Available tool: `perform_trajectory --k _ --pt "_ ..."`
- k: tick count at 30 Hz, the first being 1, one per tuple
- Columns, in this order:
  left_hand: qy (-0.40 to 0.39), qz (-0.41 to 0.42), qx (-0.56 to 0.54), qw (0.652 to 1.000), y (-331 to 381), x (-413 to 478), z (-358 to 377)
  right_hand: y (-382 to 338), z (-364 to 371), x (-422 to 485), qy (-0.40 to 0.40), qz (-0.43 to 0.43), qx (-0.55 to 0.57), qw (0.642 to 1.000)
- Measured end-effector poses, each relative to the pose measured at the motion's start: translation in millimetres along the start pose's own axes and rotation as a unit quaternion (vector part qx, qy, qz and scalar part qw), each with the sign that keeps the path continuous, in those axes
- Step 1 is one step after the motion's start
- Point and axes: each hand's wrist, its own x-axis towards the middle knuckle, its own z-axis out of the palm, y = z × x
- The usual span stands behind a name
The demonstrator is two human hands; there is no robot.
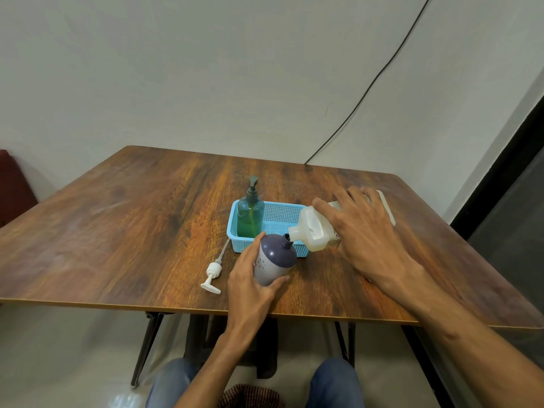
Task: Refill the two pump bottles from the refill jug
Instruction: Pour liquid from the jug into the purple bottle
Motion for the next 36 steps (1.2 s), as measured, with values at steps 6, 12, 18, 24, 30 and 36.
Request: perform_trajectory --k 6,12,18,24,30,36 --pt "0.002 0.001 0.0 1.0 -1.5 0.1 -0.2 -1.0 0.3 1.6 0.0 -0.002 -0.004 1.0" --pt "0.003 0.0 0.004 1.0 -1.0 -0.2 0.6 -1.1 -2.7 1.9 -0.004 -0.003 -0.014 1.0" --pt "0.003 -0.002 0.005 1.0 -2.0 -0.2 1.8 0.5 0.8 4.5 0.006 -0.009 -0.027 1.0" --pt "0.002 -0.001 0.008 1.0 -2.8 0.6 2.4 0.6 3.9 8.0 0.008 -0.011 -0.028 1.0" --pt "0.004 0.0 0.002 1.0 -2.9 0.8 2.4 0.7 3.1 9.5 0.012 -0.013 -0.037 0.999" --pt "0.005 0.0 0.004 1.0 -2.4 0.8 2.8 0.9 2.7 11.0 0.011 -0.015 -0.048 0.999"
